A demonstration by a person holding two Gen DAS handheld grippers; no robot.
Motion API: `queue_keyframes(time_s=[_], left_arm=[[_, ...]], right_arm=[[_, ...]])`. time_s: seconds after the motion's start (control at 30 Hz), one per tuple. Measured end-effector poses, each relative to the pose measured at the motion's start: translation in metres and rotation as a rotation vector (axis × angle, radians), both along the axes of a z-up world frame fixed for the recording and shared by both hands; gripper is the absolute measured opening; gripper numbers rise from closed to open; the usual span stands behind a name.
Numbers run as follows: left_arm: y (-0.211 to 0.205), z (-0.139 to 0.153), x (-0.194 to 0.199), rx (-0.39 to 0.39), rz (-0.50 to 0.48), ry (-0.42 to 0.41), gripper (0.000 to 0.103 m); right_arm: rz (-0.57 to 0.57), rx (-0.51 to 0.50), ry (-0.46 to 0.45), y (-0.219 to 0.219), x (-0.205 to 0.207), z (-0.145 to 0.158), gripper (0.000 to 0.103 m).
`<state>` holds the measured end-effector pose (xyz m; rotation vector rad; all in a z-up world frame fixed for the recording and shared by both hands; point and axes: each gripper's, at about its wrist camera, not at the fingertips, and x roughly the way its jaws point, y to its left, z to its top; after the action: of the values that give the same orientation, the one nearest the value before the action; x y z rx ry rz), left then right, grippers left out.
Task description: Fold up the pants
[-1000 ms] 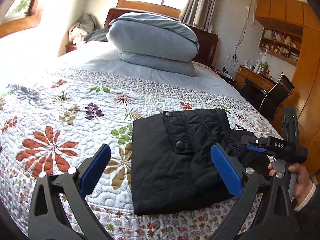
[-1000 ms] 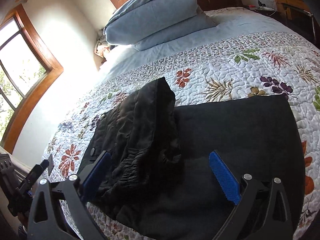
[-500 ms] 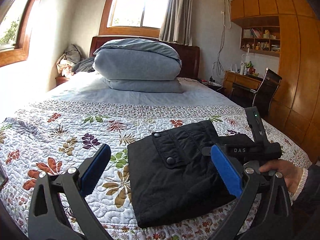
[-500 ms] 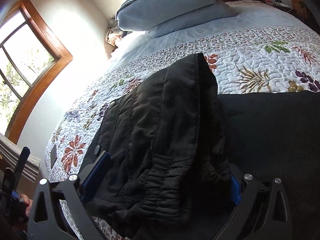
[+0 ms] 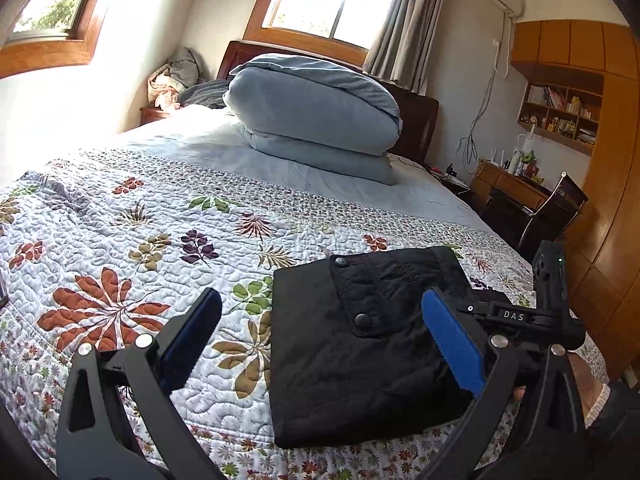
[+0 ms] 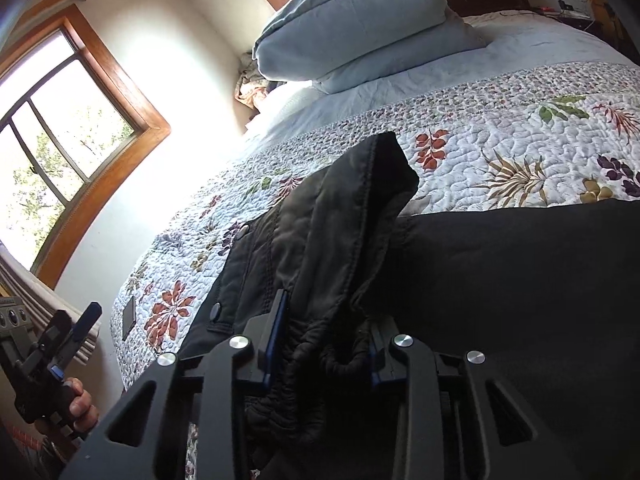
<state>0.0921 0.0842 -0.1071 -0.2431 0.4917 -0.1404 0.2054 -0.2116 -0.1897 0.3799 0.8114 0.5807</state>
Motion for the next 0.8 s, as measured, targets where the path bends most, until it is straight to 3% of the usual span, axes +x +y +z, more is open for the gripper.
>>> queue_keyframes(time_s=[0.2,0.43,0.8], left_arm=[[0.008,-0.007,0.006,-0.011,0.025,0.054,0.1],[0.013,-0.033,0.025,-0.042,0.049,0.204,0.1],[-0.007,-0.046,0.042,-0.098,0.006,0.33,0.1]], right_arm=[[-0.001,0.019,-0.016,-0.006,-0.009,0.015,0.027],[-0.003,0.022,-0.048,-0.02,-0.022,0.039,0.026],[-0.073,0.008,-0.107,-0.075,-0.038,0.079,0.026]])
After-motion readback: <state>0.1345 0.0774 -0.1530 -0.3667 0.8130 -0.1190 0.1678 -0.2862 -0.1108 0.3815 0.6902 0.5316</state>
